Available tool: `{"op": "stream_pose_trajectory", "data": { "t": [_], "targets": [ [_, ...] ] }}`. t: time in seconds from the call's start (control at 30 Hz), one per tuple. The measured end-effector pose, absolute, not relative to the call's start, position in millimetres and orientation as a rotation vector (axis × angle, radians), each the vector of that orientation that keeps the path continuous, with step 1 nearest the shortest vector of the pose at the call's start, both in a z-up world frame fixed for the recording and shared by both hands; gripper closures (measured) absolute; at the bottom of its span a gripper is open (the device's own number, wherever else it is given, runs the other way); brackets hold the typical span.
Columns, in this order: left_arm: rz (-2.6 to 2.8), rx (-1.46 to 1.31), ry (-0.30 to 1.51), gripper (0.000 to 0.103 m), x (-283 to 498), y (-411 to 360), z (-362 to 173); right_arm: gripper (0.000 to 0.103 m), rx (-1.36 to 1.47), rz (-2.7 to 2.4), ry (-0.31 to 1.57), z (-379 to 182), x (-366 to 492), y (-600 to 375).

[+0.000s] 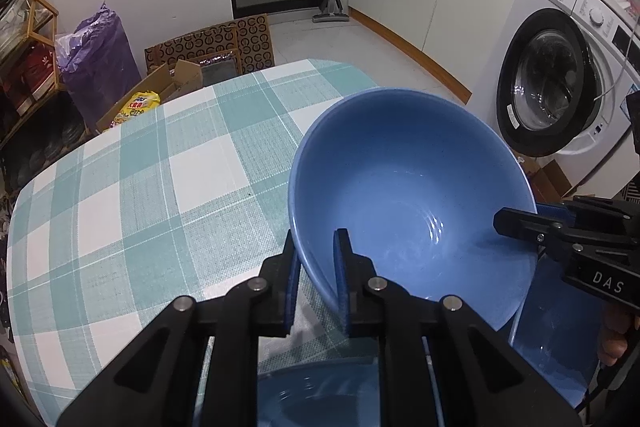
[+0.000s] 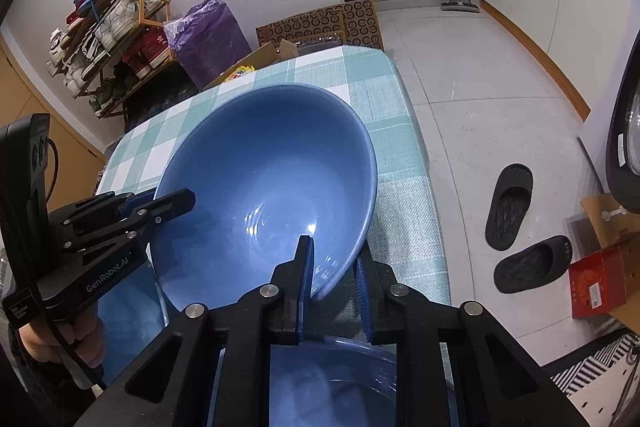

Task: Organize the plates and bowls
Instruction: 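Lift the blue bowl with both grippers and carry it over another blue bowl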

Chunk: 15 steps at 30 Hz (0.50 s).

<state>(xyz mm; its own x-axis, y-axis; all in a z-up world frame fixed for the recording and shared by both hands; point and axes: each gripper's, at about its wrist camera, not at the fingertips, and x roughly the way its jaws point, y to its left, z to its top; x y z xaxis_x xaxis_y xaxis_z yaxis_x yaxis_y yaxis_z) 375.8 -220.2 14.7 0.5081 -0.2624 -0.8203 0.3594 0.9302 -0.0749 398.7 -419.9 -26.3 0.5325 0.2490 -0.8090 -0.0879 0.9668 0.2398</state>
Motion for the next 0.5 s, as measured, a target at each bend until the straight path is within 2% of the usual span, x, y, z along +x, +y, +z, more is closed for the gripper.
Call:
{"op": "stream_pose_trajectory", "data": {
  "t": [0.5],
  "targets": [
    [-0.383, 0.091, 0.899, 0.089, 364, -221, 45, 0.083, 0.170, 0.191, 0.919, 6, 374, -427]
  ]
}}
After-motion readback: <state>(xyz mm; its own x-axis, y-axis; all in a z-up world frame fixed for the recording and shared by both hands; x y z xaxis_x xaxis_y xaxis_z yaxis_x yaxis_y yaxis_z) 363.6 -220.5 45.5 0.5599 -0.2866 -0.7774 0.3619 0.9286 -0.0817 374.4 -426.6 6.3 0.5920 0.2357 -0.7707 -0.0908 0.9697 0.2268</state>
